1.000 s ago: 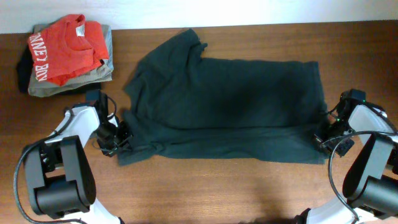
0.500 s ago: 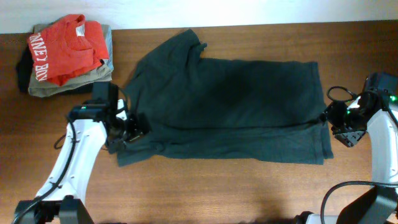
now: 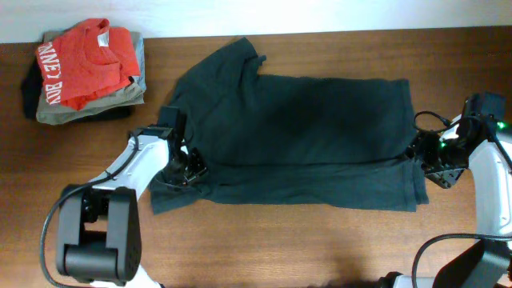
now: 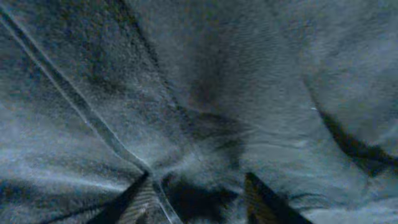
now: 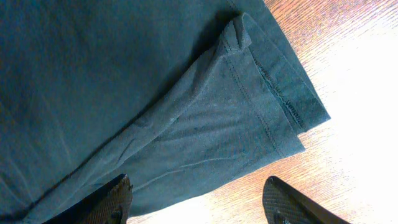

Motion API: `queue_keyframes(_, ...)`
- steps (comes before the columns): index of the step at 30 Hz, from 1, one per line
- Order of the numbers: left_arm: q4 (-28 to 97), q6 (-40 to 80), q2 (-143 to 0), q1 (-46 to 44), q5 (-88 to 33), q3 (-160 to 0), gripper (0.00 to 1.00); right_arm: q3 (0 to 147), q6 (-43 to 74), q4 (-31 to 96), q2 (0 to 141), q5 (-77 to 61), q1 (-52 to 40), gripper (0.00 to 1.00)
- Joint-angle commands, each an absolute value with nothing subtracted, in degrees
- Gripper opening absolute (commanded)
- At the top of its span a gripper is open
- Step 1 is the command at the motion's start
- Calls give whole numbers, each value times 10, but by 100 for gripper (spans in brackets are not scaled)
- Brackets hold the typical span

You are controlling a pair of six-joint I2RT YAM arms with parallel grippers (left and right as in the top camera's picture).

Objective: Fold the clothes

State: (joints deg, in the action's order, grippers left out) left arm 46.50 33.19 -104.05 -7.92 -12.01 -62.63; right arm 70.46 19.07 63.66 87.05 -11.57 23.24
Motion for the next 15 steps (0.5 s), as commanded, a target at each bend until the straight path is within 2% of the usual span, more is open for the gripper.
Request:
queue_keyframes(1, 459, 332, -1049, -79, -125, -627, 32, 715, 186, 636, 869, -118, 229, 71)
queue_keyframes(3, 458, 332, -1049, -80, -125, -627, 17, 715, 186, 636, 869, -118, 229, 71)
queue_keyframes(4, 457, 332, -1049, -83, -124, -627, 3, 715, 187, 636, 869, -116, 229, 71)
queue_keyframes(5, 455, 332, -1049, -83, -123, -627, 1, 715, 186, 635, 869, -114, 229, 71)
queue_keyframes(15, 372, 332, -1049, -83, -139, -644, 1, 715, 186, 632, 869, -114, 229, 71)
